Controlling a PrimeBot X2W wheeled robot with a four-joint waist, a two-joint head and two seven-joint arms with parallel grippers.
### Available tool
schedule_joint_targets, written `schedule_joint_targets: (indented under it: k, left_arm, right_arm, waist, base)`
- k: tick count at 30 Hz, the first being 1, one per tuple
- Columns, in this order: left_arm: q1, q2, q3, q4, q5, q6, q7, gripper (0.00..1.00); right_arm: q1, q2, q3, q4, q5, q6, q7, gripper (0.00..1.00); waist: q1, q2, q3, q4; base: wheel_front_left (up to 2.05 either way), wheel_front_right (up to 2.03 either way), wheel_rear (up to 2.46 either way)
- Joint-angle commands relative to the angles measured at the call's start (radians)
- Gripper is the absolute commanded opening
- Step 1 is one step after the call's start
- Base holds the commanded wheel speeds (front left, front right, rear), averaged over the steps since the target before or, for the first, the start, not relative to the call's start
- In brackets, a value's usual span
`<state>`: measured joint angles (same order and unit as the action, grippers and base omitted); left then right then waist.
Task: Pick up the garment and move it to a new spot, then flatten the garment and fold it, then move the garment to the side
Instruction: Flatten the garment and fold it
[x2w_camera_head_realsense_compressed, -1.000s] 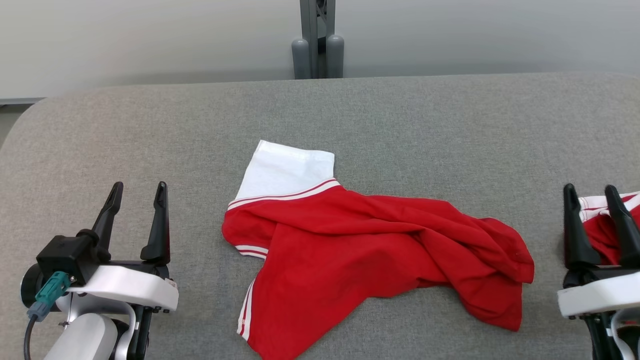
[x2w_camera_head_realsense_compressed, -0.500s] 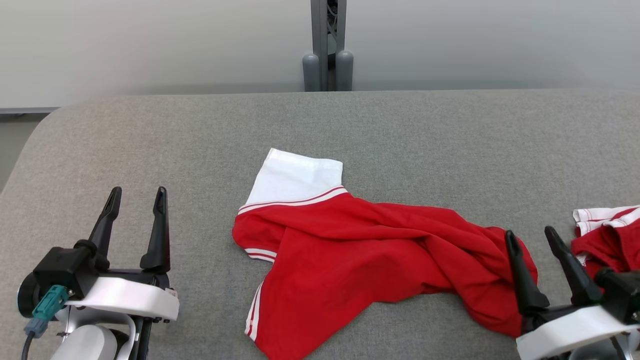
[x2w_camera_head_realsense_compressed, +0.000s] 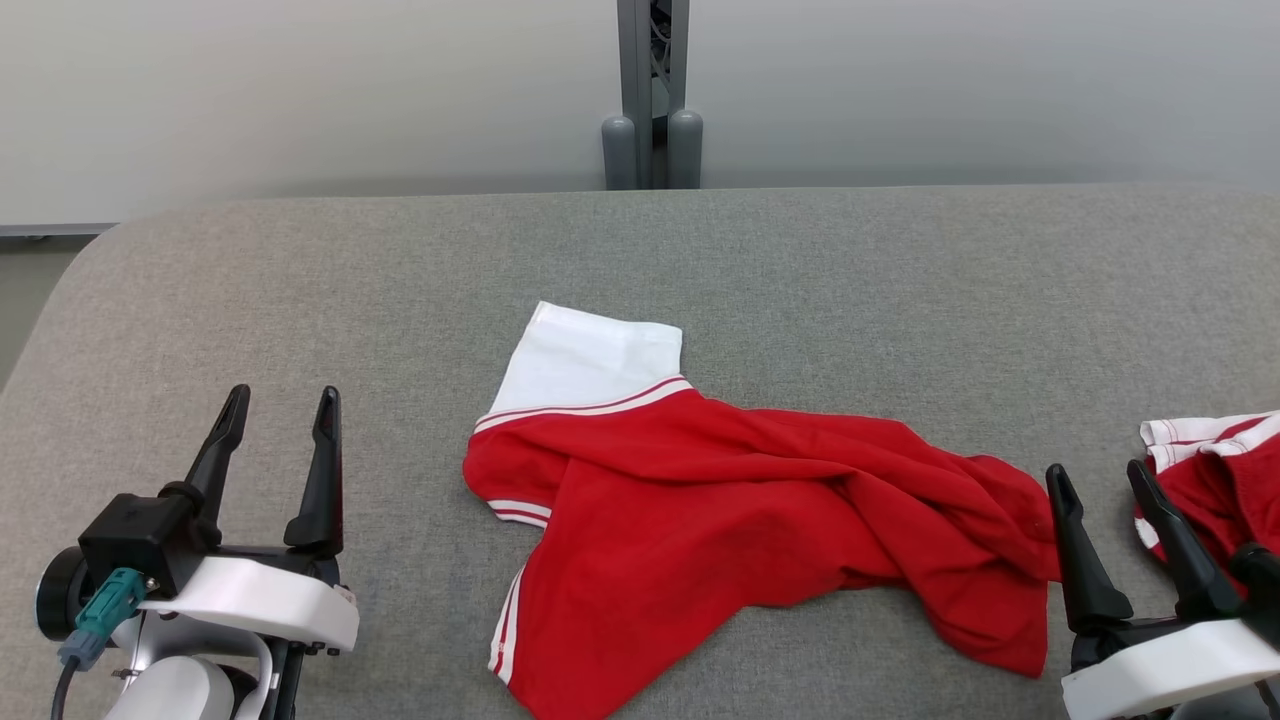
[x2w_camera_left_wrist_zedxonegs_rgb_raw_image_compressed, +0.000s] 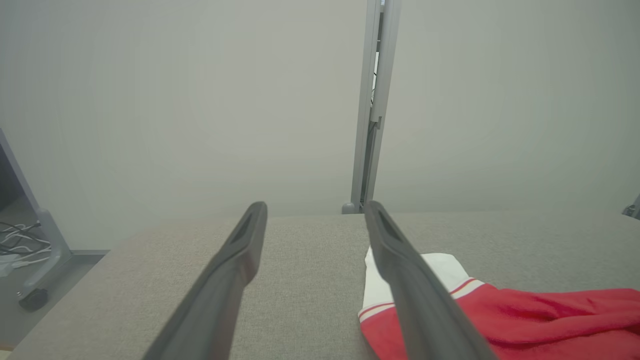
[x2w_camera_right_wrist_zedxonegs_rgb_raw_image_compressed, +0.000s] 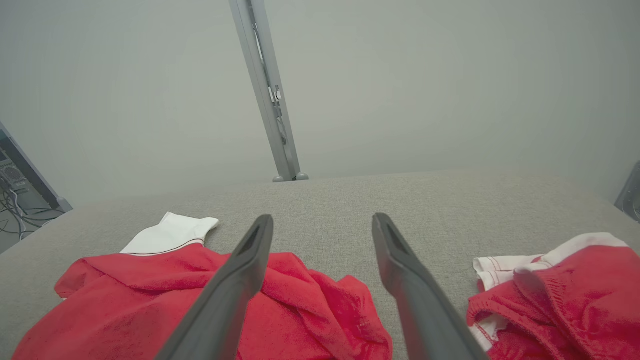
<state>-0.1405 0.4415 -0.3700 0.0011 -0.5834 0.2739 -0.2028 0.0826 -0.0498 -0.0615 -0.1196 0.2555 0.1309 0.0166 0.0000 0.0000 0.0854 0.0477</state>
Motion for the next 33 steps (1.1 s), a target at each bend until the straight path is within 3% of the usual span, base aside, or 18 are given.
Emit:
schedule_joint_targets:
  k: [1,8,17,21,22,28,33]
  left_arm:
    - [0.006,0.005,-0.001,-0.003,0.001,0.002,0.002,1.0]
    - [-0.013,0.008,-0.018,-0.005,-0.004,-0.015,0.017,1.0]
    - [-0.15,0.009,-0.121,0.033,-0.037,-0.139,0.188,1.0]
    - [-0.255,-0.016,-0.145,0.13,-0.072,-0.206,0.249,1.0]
    - [-0.255,-0.016,-0.145,0.13,-0.072,-0.206,0.249,1.0]
    - [-0.435,-0.057,-0.157,0.361,-0.124,-0.31,0.324,1.0]
    - [-0.574,-0.077,-0.159,0.56,-0.143,-0.363,0.348,1.0]
  right_arm:
    - [0.001,-0.003,-0.004,-0.004,0.01,0.0,-0.008,1.0]
    - [-0.015,-0.002,0.005,-0.008,0.016,0.0,-0.004,1.0]
    - [-0.021,-0.003,0.014,-0.027,0.011,0.0,0.018,1.0]
    - [-0.042,-0.003,0.022,-0.034,0.02,0.0,0.004,1.0]
    - [-0.042,-0.003,0.022,-0.034,0.02,0.0,0.004,1.0]
    - [-0.082,-0.003,0.054,-0.031,0.028,0.0,-0.02,1.0]
    - [-0.119,-0.002,0.082,-0.015,0.037,0.0,-0.043,1.0]
  waist:
    - [0.0,0.0,0.002,0.002]
    - [0.0,0.0,0.013,0.001]
    - [0.0,0.0,0.088,-0.052]
    - [0.0,0.0,0.142,-0.093]
    - [0.0,0.0,0.142,-0.093]
    - [0.0,0.0,0.238,-0.154]
    - [0.0,0.0,0.306,-0.194]
  base:
    - [0.0,0.0,0.0]
    - [0.0,0.0,0.0]
    - [0.0,0.0,0.0]
    - [0.0,0.0,0.0]
    - [0.0,0.0,0.0]
    - [0.0,0.0,0.0]
    - [0.0,0.0,0.0]
